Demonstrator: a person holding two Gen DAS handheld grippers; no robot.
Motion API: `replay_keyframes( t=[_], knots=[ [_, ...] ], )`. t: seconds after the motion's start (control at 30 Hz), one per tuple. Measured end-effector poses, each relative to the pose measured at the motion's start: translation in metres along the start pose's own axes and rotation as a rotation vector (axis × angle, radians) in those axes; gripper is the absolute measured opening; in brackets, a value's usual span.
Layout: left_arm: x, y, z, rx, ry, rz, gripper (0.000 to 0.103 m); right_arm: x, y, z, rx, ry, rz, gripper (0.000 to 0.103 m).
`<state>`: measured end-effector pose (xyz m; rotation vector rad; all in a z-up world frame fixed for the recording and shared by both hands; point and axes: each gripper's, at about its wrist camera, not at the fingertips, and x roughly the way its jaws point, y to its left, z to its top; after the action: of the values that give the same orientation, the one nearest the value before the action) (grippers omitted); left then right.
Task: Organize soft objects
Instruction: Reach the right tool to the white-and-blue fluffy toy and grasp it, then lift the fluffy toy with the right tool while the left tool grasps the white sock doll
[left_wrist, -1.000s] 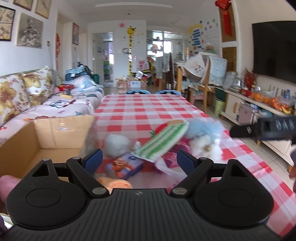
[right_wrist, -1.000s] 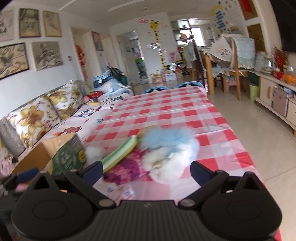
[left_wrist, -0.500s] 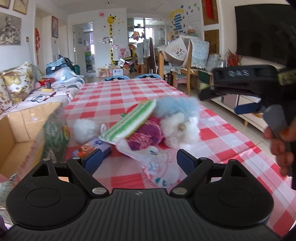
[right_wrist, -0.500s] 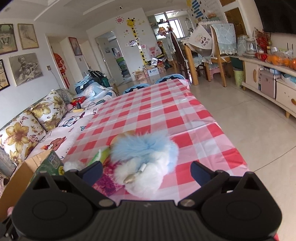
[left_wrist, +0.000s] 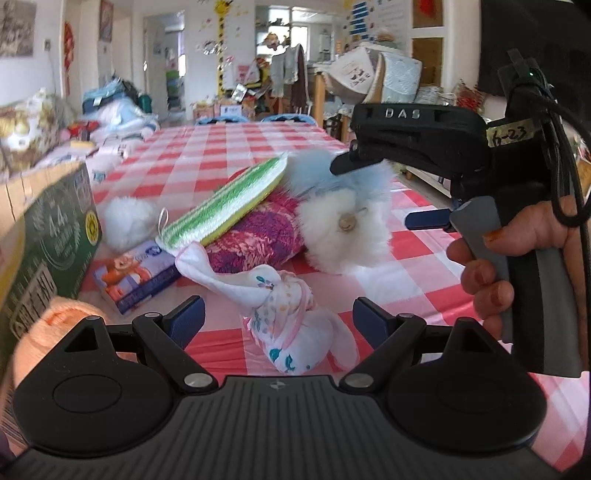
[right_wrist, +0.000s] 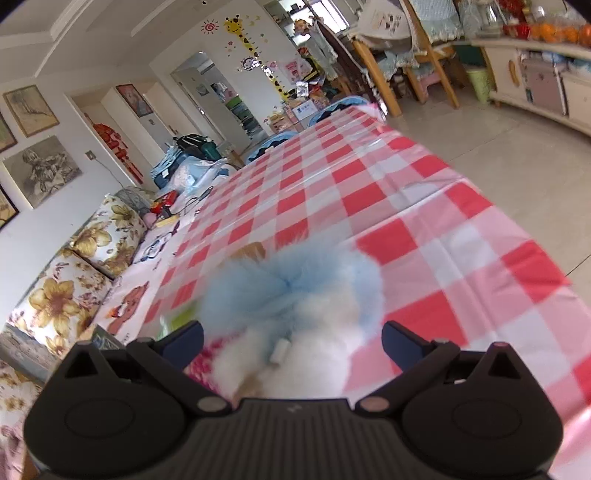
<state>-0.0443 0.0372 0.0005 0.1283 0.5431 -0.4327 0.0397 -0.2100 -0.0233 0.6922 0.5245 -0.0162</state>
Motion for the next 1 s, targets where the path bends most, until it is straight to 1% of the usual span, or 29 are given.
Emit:
replay_keyframes(
  t=[0.1,0.2,0.3,0.37,0.47,0.5,0.57,0.63,0.67,0.7,0.73,0.77,0.9,0.97,1.0],
  knots=[
    [0.008,0.004,0.003,-0.033,0.022,0.002,0.103,0.014,0.001,0.001,0.024,0.044,0.041,0.102],
    [0.016,0.007,0.005,-0.055,0.037,0.007,0.103,0.025,0.004,0.0,-0.012,0.064,0.016,0.102],
    [0.02,0.008,0.006,-0.071,0.042,0.006,0.102,0.033,-0.001,-0.002,0.004,0.067,0.008,0.102],
    [0.02,0.008,0.004,-0.075,0.043,0.005,0.101,0.036,-0.004,-0.002,0.001,0.061,-0.011,0.102],
    [0.024,0.009,0.006,-0.084,0.05,-0.003,0.096,0.037,-0.005,-0.003,-0.022,0.049,-0.03,0.1],
    [0.024,0.009,0.005,-0.091,0.047,0.027,0.094,0.04,-0.005,-0.001,-0.025,0.052,-0.027,0.097],
    [0.027,0.009,0.005,-0.096,0.054,0.021,0.094,0.041,-0.005,-0.002,-0.031,0.055,-0.028,0.094],
    [0.028,0.01,0.004,-0.104,0.06,0.013,0.091,0.041,-0.005,-0.003,-0.034,0.048,-0.029,0.092],
    [0.028,0.01,0.004,-0.108,0.06,0.009,0.087,0.042,-0.005,-0.003,-0.034,0.048,-0.026,0.091],
    [0.028,0.011,0.005,-0.112,0.06,0.006,0.083,0.043,-0.005,-0.002,-0.034,0.05,-0.024,0.088],
    [0.028,0.011,0.005,-0.116,0.062,0.004,0.08,0.043,-0.005,-0.002,-0.034,0.051,-0.021,0.086],
    [0.027,0.011,0.006,-0.121,0.063,0.001,0.077,0.044,-0.005,-0.002,-0.033,0.053,-0.02,0.085],
    [0.027,0.011,0.006,-0.124,0.069,-0.004,0.074,0.045,-0.005,-0.001,-0.033,0.064,-0.008,0.072],
    [0.026,0.011,0.006,-0.125,0.072,-0.005,0.073,0.046,-0.005,0.0,-0.031,0.072,-0.006,0.064],
    [0.027,0.011,0.006,-0.126,0.074,-0.006,0.072,0.046,-0.006,0.0,-0.03,0.076,-0.01,0.058]
  ],
)
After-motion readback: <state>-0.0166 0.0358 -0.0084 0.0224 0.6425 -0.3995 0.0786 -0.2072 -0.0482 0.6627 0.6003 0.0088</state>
